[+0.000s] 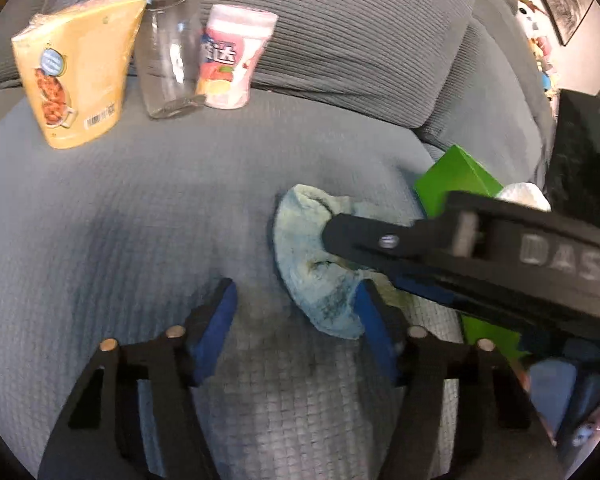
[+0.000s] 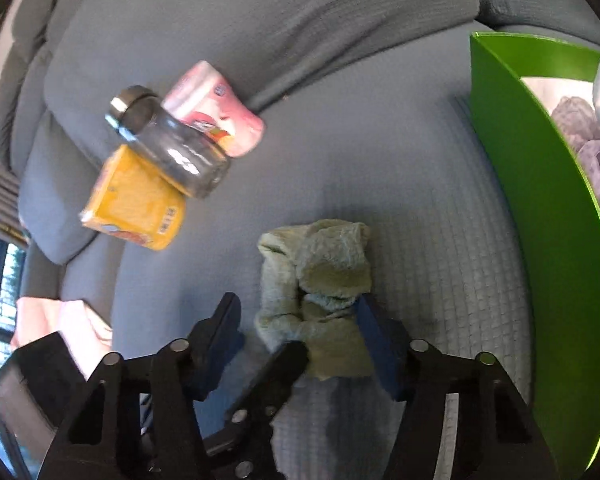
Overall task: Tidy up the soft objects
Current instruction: 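Move the right tool toward the sage-green sock on the sofa, then grasp the sage-green sock with the right gripper, then lift the green sock and carry it over the green box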
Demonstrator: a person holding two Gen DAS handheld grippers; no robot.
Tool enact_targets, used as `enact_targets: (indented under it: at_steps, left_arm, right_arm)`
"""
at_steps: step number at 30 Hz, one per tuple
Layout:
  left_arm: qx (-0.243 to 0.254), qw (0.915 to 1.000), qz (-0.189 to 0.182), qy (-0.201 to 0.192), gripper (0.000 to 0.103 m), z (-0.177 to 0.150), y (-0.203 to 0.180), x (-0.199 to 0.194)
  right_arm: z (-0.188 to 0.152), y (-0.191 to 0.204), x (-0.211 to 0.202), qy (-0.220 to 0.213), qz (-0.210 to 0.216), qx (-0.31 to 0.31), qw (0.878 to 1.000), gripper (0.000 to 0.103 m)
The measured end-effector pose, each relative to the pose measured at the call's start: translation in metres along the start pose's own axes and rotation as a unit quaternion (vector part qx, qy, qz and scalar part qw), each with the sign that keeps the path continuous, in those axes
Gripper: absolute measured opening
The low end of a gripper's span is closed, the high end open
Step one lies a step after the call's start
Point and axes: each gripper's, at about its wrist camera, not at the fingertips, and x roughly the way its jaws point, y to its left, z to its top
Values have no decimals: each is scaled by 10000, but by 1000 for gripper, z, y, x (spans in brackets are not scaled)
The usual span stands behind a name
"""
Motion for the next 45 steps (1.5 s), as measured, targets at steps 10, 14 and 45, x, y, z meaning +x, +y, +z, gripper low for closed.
enact_targets:
  at_steps: [10,14,45]
  left_arm:
    - [-160,9996,-240,56,15,3,15,4]
    - [-78,9996,-284,27,6,3,10,1]
    - [771,9847,246,-1541,5,-9,-54,-147]
  right_arm:
    - [-3,-1,12,96,154,-60,9998,35]
    - [-8,3,14,180,393,-96,9990,33]
    - [-58,83,-127,-1262,1686,-1040,9720,33]
